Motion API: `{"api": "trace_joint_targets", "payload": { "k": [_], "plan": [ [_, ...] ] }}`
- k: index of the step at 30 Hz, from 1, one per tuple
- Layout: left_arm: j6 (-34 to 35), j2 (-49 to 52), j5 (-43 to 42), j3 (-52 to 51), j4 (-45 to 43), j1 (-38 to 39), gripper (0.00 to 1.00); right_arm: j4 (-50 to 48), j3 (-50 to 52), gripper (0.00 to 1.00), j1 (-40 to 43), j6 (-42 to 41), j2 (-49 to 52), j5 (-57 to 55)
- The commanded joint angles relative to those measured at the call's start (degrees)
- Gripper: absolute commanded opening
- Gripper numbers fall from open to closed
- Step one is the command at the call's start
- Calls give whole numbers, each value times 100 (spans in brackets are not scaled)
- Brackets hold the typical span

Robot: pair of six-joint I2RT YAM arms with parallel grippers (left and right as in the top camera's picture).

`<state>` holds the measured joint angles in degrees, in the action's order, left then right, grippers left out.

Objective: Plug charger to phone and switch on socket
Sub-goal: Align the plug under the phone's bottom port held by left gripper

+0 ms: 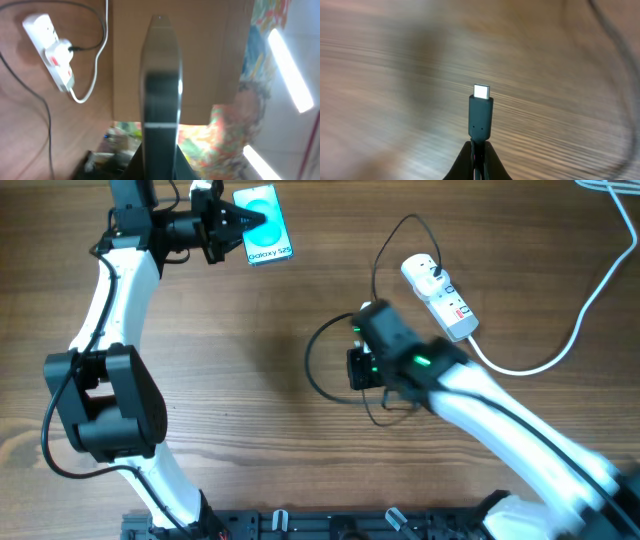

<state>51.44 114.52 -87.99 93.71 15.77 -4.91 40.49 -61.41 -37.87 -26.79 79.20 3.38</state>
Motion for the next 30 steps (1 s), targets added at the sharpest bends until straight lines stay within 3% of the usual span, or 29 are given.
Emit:
{"api": "trace_joint_targets", "payload": {
  "k": [1, 5, 10, 15, 19, 23, 26, 28, 30],
  "plan": [
    [-479, -181, -201, 85, -245, 129, 4, 13, -133, 5, -282, 420, -1012, 726],
    [-649, -181, -201, 85, -804, 540, 4, 15, -133, 4, -973, 37, -1248, 164],
    [-651, -181, -199, 85, -1853, 977, 4, -144, -181, 5, -1244, -63, -1062, -621],
    [-887, -181, -199, 85, -1862, 1071, 4, 236, -817, 5, -1241, 33, -1062, -1513],
    [-901, -181, 186, 85, -1810, 1108, 4, 315, -835, 5, -1241, 129, -914, -1585],
    [-1102, -181, 1502, 85, -769, 1108, 4, 195, -835, 5, -1241, 114, -420, -1897],
    [-1884, -192, 1434, 85, 44, 1204, 4, 120, -898, 5, -1241, 111, -162, -1919],
    [-2787, -319, 1543, 85, 590, 1419, 4, 260, -1150, 5, -1241, 107, -138, -1768],
    [-3392, -597, 2970, 85, 1283, 1628, 4, 612, -1558, 5, -1241, 111, -138, -1753]
  ]
}}
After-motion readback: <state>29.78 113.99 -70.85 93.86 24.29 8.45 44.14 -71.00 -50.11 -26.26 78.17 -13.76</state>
